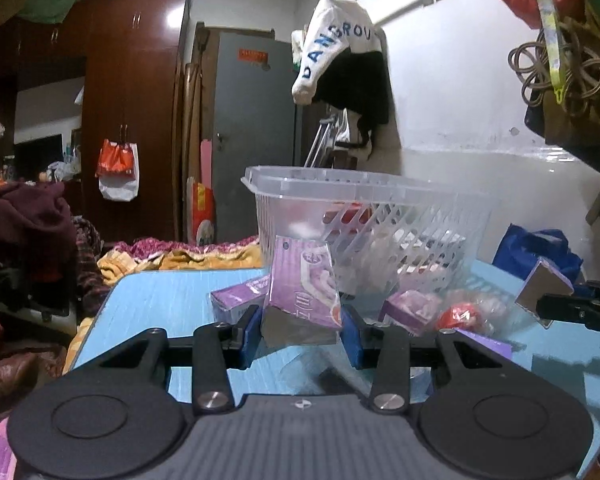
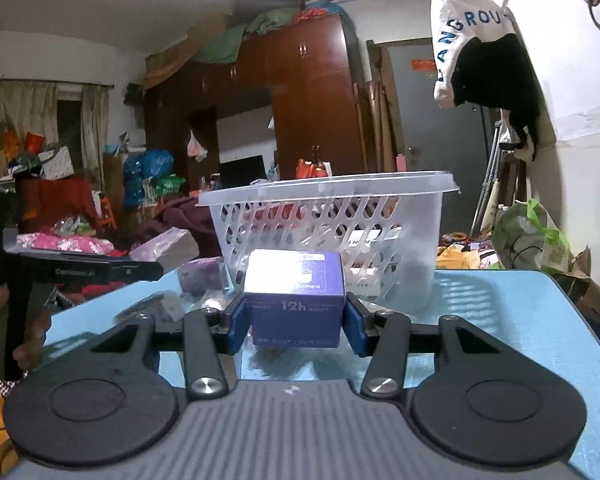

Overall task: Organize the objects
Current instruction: 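Grasp the lilac box with the left gripper while the right grasps the dark purple box, then carry both purple boxes over the basket and open both grippers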

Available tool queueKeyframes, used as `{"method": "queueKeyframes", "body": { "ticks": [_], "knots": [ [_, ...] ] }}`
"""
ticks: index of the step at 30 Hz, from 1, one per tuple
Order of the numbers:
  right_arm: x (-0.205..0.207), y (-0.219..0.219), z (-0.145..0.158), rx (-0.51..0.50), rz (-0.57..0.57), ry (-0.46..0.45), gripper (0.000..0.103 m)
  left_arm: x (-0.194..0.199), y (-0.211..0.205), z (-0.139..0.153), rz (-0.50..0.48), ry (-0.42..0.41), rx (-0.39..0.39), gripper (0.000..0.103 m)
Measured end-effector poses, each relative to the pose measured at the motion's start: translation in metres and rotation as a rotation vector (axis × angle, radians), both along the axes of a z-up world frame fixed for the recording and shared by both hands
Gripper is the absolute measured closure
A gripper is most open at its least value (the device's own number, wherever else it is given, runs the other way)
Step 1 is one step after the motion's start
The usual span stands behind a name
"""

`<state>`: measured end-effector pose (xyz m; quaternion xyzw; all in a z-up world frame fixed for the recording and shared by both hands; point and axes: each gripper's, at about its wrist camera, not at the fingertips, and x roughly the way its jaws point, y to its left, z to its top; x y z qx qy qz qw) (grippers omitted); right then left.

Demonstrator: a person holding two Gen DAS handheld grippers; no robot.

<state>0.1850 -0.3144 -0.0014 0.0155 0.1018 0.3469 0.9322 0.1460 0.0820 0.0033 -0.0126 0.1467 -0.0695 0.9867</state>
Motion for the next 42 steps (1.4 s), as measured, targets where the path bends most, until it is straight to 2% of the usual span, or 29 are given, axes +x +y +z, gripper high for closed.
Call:
{"method": "queueKeyframes", "body": {
  "ticks": [10,15,17,21,23,25,29,30,31,32,35,38,39,40,42],
  "knots": [
    [0.000,-0.001,-0.001,0.014,-0.008,-0.006,0.051,-0.007,0.002,0.001,0.014,-0.054,-0.006,0.057],
    [-0.005,-0.007,0.004,0.070,-0.019,-0.026,0.051,-0.025,0.002,0.010,0.002,-0.159,-0.037,0.057],
    [-0.005,-0.007,0.018,0.092,-0.009,-0.043,0.051,-0.024,0.000,0.025,-0.016,-0.190,-0.065,0.057],
    [0.004,0.013,0.069,0.039,-0.081,-0.174,0.051,-0.003,-0.014,0.073,-0.085,-0.215,-0.087,0.057],
    [0.026,0.028,0.093,-0.009,-0.118,-0.195,0.051,0.022,-0.022,0.094,-0.094,-0.184,-0.101,0.057],
    [0.059,0.043,0.108,-0.049,-0.117,-0.150,0.051,0.057,-0.032,0.106,-0.101,-0.109,-0.114,0.057],
    [0.110,0.066,0.113,-0.114,-0.158,-0.100,0.049,0.117,-0.050,0.103,-0.073,0.037,-0.102,0.056],
    [0.115,0.069,0.111,-0.128,-0.154,-0.095,0.031,0.128,-0.051,0.099,-0.067,0.066,-0.111,0.051],
    [0.116,0.071,0.110,-0.140,-0.143,-0.088,0.017,0.136,-0.050,0.095,-0.060,0.098,-0.120,0.039],
    [0.114,0.072,0.108,-0.141,-0.149,-0.095,0.000,0.138,-0.048,0.090,-0.046,0.118,-0.128,0.035],
    [0.085,0.057,0.105,-0.107,-0.160,-0.142,0.000,0.117,-0.041,0.083,-0.045,0.083,-0.123,0.035],
    [0.051,0.034,0.090,-0.079,-0.144,-0.143,0.000,0.071,-0.034,0.076,-0.056,0.045,-0.091,0.020],
    [0.046,0.029,0.083,-0.087,-0.146,-0.128,0.000,0.058,-0.031,0.071,-0.052,0.047,-0.081,0.015],
    [0.046,0.025,0.075,-0.106,-0.144,-0.088,0.000,0.043,-0.028,0.063,-0.044,0.064,-0.070,0.014],
    [0.057,0.021,0.054,-0.164,-0.107,0.054,0.000,0.031,-0.025,0.046,-0.029,0.126,-0.050,0.014]
  ]
}}
